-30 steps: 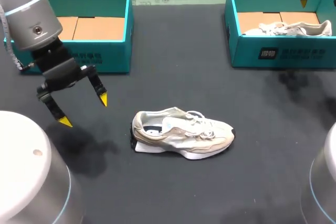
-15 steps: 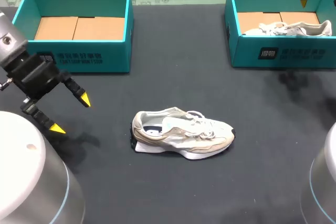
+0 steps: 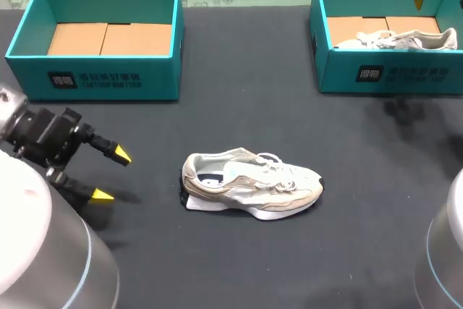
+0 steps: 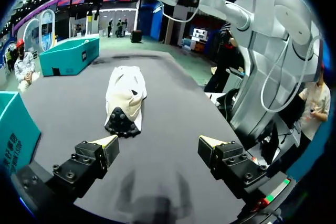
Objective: Take the shoe out of the shoebox, open the shoe tongue, remove and reinsert the insole, then place the shoe into the shoebox
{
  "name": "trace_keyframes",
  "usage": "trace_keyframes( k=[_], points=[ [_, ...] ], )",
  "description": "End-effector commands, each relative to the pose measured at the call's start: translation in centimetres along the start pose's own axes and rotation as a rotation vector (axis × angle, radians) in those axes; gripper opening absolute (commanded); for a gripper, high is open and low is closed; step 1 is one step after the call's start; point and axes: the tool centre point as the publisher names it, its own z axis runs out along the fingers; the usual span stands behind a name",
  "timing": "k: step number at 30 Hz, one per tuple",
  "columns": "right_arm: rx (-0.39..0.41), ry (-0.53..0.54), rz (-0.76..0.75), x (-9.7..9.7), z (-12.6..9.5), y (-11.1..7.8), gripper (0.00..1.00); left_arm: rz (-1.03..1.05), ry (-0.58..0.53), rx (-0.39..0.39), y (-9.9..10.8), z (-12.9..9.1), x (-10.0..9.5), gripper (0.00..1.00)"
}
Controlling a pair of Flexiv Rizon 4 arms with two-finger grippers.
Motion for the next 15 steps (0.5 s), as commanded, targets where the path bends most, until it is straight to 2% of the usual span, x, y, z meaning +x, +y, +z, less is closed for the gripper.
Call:
trace_keyframes(
  k=[1,3,13,15],
  points=[
    [-0.001,-0.001,0.001,0.0,0.0,0.0,1.00,-0.016,-0.160,0.183,1.0,1.1,0.7,1.00],
    [-0.001,-0.001,0.001,0.0,0.0,0.0,1.00,-0.035,-0.158,0.223,1.2,0.7,0.4,1.00],
    [-0.001,-0.001,0.001,0.0,0.0,0.0,1.00,-0.035,-0.158,0.223,1.2,0.7,0.4,1.00],
    [-0.001,-0.001,0.001,0.0,0.0,0.0,1.00,-0.005,-0.151,0.213,1.5,1.7,0.0,1.00]
  ],
)
